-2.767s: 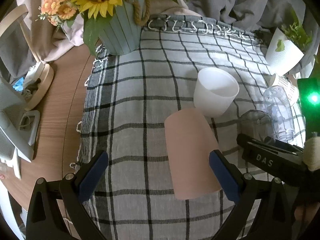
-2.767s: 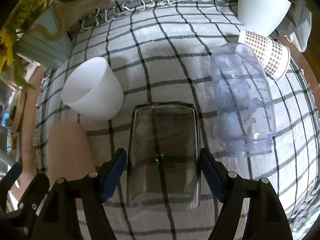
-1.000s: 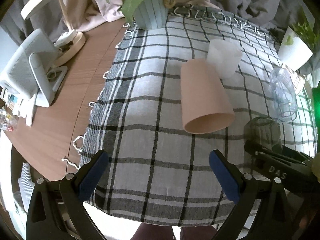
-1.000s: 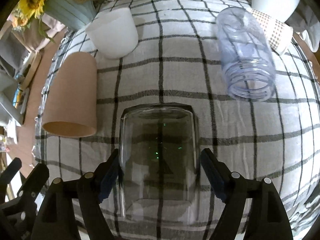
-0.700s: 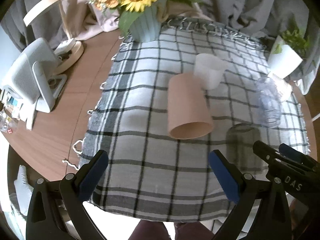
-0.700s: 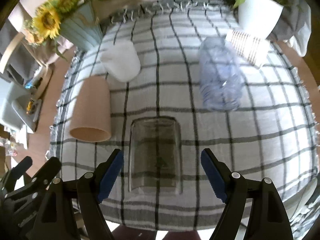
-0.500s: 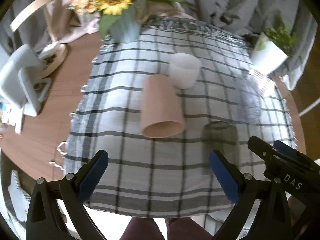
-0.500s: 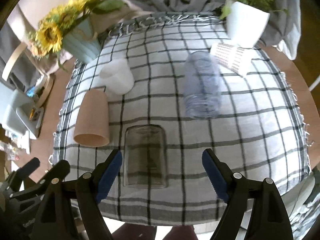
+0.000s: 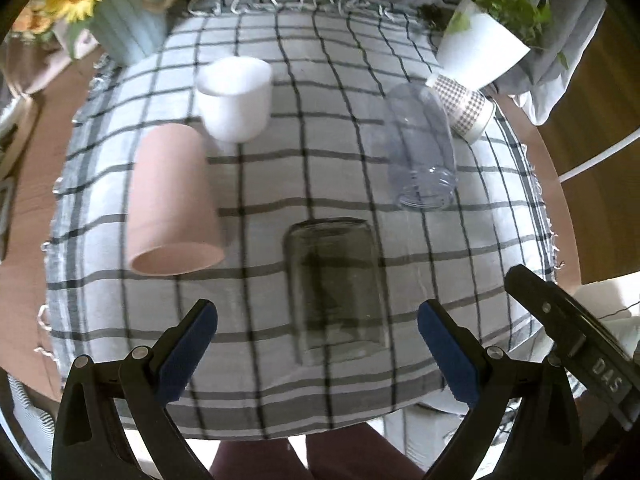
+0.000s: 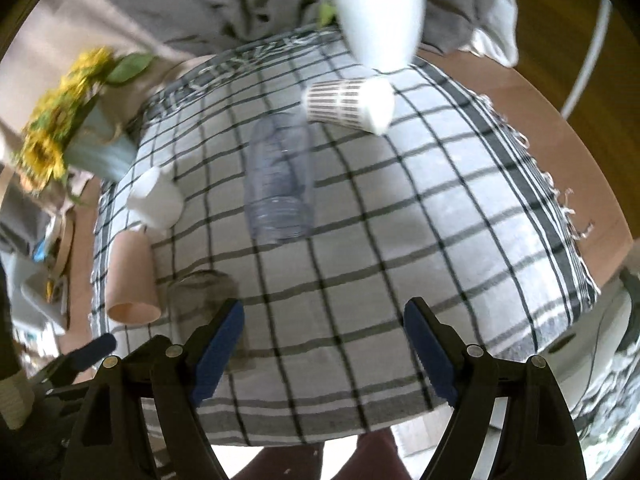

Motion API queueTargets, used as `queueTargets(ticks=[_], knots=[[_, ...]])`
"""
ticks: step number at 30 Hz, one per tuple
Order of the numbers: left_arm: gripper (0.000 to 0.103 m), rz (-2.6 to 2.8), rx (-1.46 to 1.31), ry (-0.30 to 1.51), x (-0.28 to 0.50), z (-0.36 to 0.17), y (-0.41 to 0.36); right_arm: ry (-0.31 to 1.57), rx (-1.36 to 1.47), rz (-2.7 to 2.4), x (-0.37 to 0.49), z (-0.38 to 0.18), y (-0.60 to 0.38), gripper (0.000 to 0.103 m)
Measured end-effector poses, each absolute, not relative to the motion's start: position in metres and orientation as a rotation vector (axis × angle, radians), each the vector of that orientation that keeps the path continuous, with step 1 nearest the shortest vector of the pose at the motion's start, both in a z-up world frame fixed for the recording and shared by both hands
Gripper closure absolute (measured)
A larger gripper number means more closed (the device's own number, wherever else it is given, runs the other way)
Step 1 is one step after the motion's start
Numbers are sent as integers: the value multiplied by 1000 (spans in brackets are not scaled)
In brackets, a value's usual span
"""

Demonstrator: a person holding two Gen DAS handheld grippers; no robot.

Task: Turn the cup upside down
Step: 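Bring the left gripper over the glass and close on it, then turn the glass rim-down with the left gripper and lower it onto the cloth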

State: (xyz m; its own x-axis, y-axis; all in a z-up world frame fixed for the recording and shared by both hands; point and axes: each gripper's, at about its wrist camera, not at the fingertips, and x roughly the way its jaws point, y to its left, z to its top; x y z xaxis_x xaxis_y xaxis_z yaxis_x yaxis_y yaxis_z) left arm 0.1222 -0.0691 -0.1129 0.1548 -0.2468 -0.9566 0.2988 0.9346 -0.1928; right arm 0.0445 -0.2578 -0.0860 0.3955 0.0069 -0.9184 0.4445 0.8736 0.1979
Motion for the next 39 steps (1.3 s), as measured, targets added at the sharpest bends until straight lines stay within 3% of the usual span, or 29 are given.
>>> queueTargets(ticks=[6, 13, 19, 25, 39], knots=[[2, -412, 51, 1440, 140, -134, -92, 1131, 512, -350, 38, -91, -280, 21], [12, -404, 56, 1528, 159, -162, -107, 1156, 546, -381, 40, -103, -292, 21], [14, -370, 63, 1557, 170, -174, -114, 1173, 560, -383, 45, -111, -295, 21], [36, -338, 87, 1581, 176, -181, -116, 1183, 564, -381, 48, -114, -293, 21], [36, -370, 55, 1481, 184, -147, -112, 1159, 559, -364, 52, -105, -292, 21]])
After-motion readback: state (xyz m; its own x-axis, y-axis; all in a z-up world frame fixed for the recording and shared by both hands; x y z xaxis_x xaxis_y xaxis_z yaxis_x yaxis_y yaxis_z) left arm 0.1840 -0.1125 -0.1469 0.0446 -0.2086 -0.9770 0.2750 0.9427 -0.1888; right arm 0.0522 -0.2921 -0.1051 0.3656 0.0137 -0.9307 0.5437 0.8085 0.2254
